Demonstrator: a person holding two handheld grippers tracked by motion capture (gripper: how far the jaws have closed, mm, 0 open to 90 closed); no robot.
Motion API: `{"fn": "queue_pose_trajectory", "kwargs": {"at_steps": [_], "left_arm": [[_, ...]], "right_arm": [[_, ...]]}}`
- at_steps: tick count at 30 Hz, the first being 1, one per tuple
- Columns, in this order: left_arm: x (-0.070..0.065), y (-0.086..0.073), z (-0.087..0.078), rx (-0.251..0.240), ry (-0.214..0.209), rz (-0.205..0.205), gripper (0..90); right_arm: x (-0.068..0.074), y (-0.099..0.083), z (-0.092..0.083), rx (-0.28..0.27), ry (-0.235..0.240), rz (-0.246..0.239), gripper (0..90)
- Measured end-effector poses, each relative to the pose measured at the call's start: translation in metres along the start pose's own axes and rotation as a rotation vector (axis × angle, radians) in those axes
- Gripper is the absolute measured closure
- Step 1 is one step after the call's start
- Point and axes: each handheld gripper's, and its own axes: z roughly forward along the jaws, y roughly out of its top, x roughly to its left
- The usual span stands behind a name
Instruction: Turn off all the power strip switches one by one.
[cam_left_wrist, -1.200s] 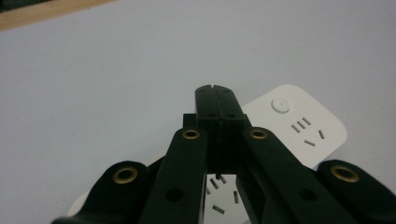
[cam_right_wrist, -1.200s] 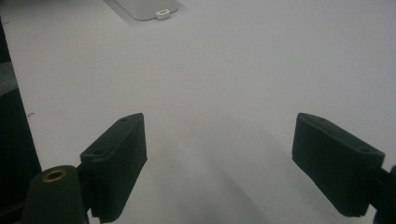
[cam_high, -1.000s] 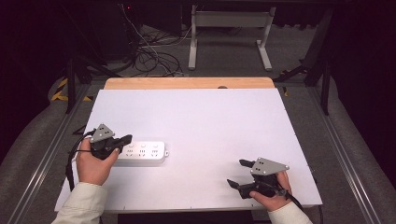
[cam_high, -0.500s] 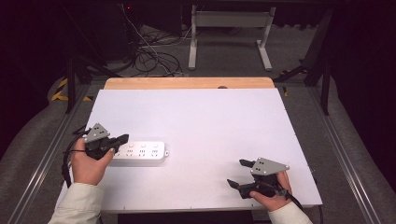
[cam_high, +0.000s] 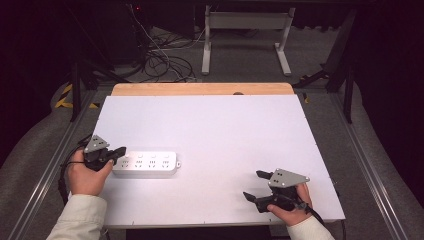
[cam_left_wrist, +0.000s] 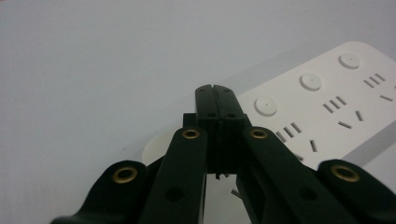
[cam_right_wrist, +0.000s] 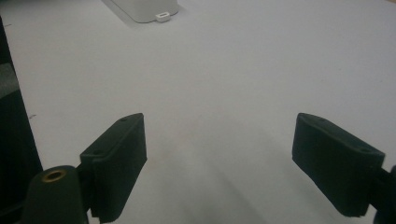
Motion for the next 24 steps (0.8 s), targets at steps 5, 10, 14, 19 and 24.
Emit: {"fn": "queue_pose_trajectory", "kwargs": {"at_steps": [5,10,14,19,24], "left_arm": [[-0.002,-0.001,0.004,0.018,-0.004,0.01,90.0],[-0.002,-0.004,0.008,0.035,-0.003,0.018,90.0],[-0.002,-0.005,0.009,0.032,-0.009,0.018,90.0],[-0.002,-0.007,0.011,0.021,-0.02,-0.01,90.0],[-0.001,-0.009,0.012,0.007,-0.022,-0.026,90.0]], "right_arm": [[0.0,0.0,0.0,0.0,0.001,0.0,18.3],[0.0,0.0,0.0,0.001,0.002,0.0,18.3],[0.0,0.0,0.0,0.002,0.002,0.0,18.2],[0.001,0.0,0.001,0.005,0.003,-0.003,18.2],[0.001,0.0,0.001,0.005,0.005,-0.002,18.2]]}}
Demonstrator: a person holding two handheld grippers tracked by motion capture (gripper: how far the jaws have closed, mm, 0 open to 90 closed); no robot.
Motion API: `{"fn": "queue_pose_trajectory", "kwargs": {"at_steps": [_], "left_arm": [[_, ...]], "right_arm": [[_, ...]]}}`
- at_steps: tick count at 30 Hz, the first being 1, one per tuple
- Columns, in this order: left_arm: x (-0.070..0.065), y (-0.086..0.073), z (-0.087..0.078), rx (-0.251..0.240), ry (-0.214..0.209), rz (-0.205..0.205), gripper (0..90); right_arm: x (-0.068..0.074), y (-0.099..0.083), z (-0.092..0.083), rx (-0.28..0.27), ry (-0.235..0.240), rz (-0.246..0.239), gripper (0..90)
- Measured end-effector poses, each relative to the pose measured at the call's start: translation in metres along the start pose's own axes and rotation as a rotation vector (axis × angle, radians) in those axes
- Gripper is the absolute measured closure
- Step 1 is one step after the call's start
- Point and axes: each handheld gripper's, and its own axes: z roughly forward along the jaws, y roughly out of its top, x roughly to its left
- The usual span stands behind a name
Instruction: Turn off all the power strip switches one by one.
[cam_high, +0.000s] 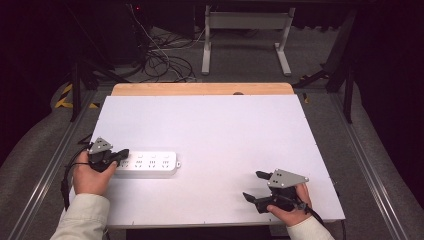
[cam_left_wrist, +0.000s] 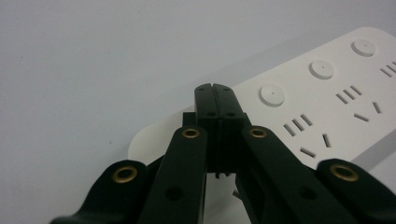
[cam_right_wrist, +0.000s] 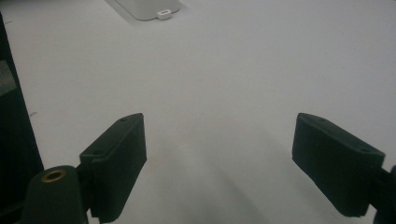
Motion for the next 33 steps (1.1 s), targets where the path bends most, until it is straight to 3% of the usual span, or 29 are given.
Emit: {"fn": "queue_pose_trajectory", "kwargs": {"at_steps": [8,11,12,13,14,15,18,23,26,28,29,30,31,33], "left_arm": [[-0.002,0.001,0.001,0.019,0.013,-0.001,90.0],[-0.002,0.002,-0.001,-0.012,0.018,0.002,90.0],[-0.002,0.004,-0.004,0.012,0.043,0.002,90.0],[-0.003,0.009,-0.018,-0.107,0.025,-0.014,90.0],[-0.003,0.014,-0.027,-0.154,-0.008,-0.04,90.0],[-0.005,0.018,-0.036,-0.176,-0.024,-0.04,90.0],[-0.011,0.023,-0.046,-0.186,-0.042,-0.019,90.0],[-0.024,0.023,-0.045,-0.159,-0.066,0.008,90.0],[-0.028,0.025,-0.051,-0.176,-0.071,0.016,90.0],[-0.03,0.027,-0.055,-0.195,-0.104,0.022,89.9],[-0.031,0.029,-0.056,-0.208,-0.111,0.018,77.3],[-0.033,0.03,-0.056,-0.235,-0.113,0.038,57.0],[-0.036,0.031,-0.058,-0.248,-0.128,0.055,49.8],[-0.041,0.032,-0.065,-0.279,-0.164,0.057,45.7]], "right_arm": [[0.001,0.0,0.0,0.001,-0.001,-0.002,18.2],[0.0,0.0,-0.001,-0.003,-0.003,-0.002,18.1],[0.0,0.0,-0.001,-0.004,-0.002,0.002,18.0],[-0.001,-0.001,0.0,-0.003,-0.001,0.006,18.0],[-0.001,-0.001,0.0,-0.003,0.001,0.006,18.0],[-0.002,-0.001,0.001,-0.005,-0.001,0.006,18.0],[-0.003,0.0,0.0,-0.007,-0.004,0.007,18.1],[-0.002,0.001,-0.001,-0.015,-0.009,0.003,18.0],[-0.001,0.003,-0.004,-0.033,-0.012,-0.001,18.0],[-0.002,0.003,-0.005,-0.04,-0.017,0.001,18.0],[-0.003,0.003,-0.005,-0.042,-0.022,0.002,18.0],[-0.004,0.002,-0.005,-0.043,-0.025,0.003,18.0],[-0.004,0.002,-0.006,-0.044,-0.028,0.006,18.0],[-0.004,0.002,-0.007,-0.049,-0.028,0.004,18.0]]}}
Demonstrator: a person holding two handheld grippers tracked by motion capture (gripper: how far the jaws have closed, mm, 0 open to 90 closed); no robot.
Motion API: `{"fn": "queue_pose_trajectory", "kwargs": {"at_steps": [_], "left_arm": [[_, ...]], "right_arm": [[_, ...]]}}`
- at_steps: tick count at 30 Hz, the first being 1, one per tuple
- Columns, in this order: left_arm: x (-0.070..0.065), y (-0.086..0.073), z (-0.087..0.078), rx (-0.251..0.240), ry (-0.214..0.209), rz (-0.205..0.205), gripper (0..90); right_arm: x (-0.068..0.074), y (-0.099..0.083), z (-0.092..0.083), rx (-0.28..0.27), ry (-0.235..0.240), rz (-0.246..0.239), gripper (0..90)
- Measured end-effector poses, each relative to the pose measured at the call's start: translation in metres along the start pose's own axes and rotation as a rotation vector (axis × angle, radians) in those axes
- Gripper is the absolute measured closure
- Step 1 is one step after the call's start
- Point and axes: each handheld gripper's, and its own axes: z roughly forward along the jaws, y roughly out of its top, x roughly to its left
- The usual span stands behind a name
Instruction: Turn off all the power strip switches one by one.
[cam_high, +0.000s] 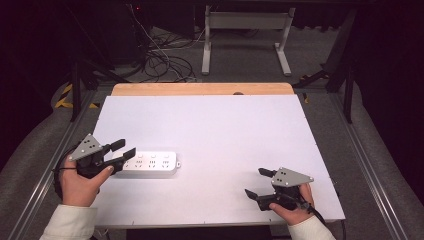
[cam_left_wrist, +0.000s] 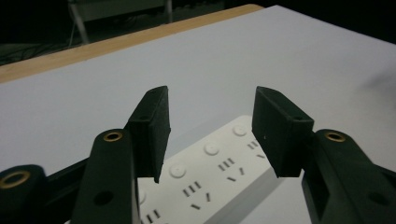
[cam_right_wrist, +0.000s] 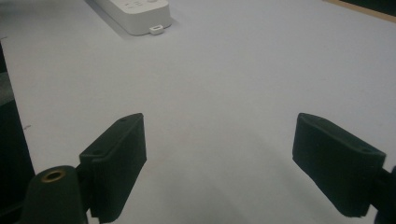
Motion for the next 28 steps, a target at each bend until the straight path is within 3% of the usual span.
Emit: {"fn": "queue_pose_trajectory", "kwargs": {"at_steps": [3,7,10,14,18,20,24,28], "left_arm": [[-0.01,0.004,-0.005,-0.025,-0.051,0.0,33.2],[-0.027,0.002,-0.003,0.01,-0.117,0.068,25.0],[-0.037,-0.004,0.0,0.023,-0.139,0.095,23.9],[-0.046,-0.013,0.001,-0.008,-0.151,0.131,21.8],[-0.05,-0.026,0.008,0.028,-0.186,0.178,22.2],[-0.054,-0.035,0.014,0.023,-0.216,0.183,22.7],[-0.059,-0.051,0.019,0.006,-0.232,0.198,23.6],[-0.061,-0.061,0.023,0.037,-0.267,0.165,23.1]], "right_arm": [[0.0,0.0,-0.002,-0.011,-0.005,-0.003,17.9],[0.0,0.001,-0.005,-0.022,-0.01,-0.002,17.7],[0.0,0.001,-0.005,-0.024,-0.011,-0.003,17.6],[-0.001,0.0,-0.006,-0.024,-0.01,-0.005,17.4],[-0.002,-0.001,-0.009,-0.034,-0.013,0.002,17.2],[-0.003,-0.002,-0.01,-0.042,-0.015,0.01,16.9],[-0.004,-0.003,-0.011,-0.047,-0.016,0.015,16.7],[-0.004,-0.003,-0.01,-0.048,-0.011,0.017,16.7]]}}
